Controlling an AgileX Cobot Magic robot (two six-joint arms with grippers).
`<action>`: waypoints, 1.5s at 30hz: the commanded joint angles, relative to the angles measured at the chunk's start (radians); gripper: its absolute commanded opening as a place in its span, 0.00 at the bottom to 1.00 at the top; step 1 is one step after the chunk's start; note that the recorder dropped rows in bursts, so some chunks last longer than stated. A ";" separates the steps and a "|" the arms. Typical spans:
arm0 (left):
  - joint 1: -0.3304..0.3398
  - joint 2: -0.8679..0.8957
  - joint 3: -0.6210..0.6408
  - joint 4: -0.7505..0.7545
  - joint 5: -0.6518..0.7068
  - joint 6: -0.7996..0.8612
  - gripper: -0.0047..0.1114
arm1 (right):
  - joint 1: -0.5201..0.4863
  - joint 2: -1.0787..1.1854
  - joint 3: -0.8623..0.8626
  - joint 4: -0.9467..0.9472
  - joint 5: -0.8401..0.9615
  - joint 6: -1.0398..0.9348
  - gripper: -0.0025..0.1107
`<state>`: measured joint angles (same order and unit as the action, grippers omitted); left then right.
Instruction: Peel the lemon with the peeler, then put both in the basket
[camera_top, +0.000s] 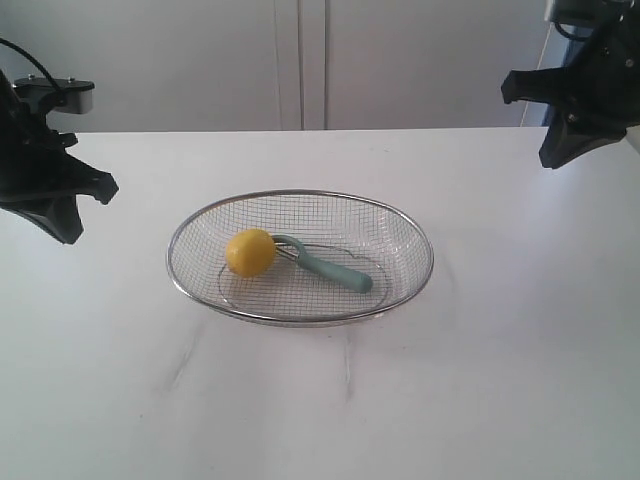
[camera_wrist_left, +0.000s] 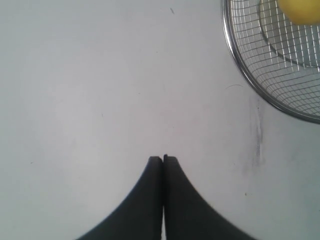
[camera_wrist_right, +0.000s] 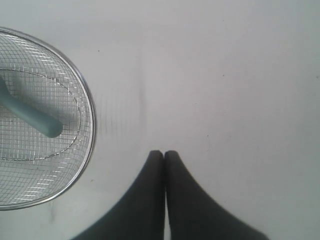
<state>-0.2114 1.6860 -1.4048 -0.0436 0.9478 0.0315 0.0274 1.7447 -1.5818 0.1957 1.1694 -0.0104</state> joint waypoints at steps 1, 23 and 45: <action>0.002 -0.011 0.008 -0.004 0.009 -0.009 0.04 | -0.009 -0.033 0.000 -0.013 0.026 0.018 0.02; 0.002 -0.011 0.008 -0.004 0.006 -0.009 0.04 | -0.009 -0.409 0.208 -0.113 -0.112 0.016 0.02; 0.002 -0.011 0.008 -0.004 0.003 -0.009 0.04 | -0.009 -0.846 0.572 -0.147 -0.394 0.010 0.02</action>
<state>-0.2114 1.6860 -1.4048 -0.0436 0.9422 0.0315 0.0274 0.9347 -1.0313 0.0629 0.8047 0.0000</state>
